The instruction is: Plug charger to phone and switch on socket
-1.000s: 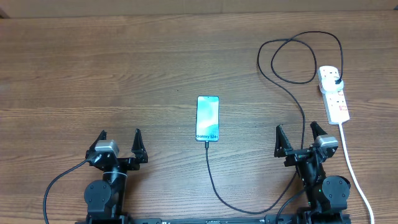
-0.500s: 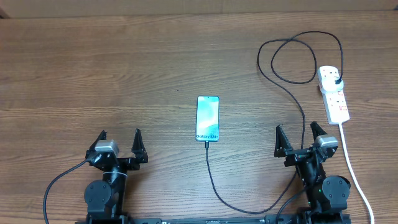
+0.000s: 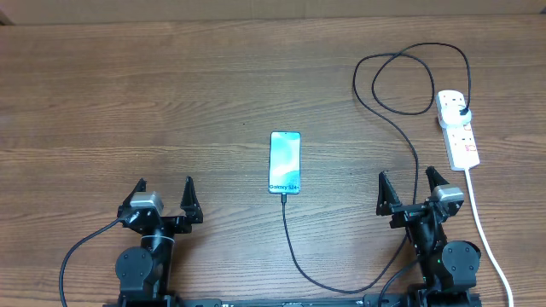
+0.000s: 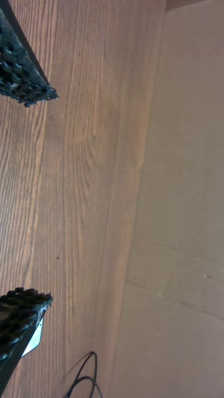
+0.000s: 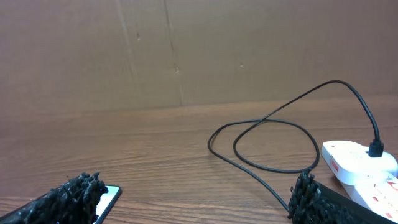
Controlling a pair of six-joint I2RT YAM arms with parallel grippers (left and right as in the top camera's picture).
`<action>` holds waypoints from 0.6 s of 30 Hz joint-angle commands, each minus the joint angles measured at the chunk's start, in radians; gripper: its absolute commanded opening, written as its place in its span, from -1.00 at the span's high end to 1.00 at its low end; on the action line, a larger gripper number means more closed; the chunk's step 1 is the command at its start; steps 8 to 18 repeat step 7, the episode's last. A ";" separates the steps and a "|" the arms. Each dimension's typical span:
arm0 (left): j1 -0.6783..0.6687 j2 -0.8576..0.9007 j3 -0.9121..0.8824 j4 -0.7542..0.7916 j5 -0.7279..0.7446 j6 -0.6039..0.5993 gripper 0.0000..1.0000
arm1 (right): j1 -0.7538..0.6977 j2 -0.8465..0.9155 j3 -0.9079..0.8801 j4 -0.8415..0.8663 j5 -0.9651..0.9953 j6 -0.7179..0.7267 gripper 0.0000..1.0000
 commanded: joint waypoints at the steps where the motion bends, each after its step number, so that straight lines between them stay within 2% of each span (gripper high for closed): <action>1: 0.008 -0.010 -0.003 -0.003 -0.007 0.019 -0.99 | 0.005 -0.010 -0.010 0.005 -0.001 0.000 -1.00; 18: 0.008 -0.010 -0.003 -0.003 -0.007 0.019 -0.99 | 0.005 -0.010 -0.010 0.005 -0.001 0.000 -0.99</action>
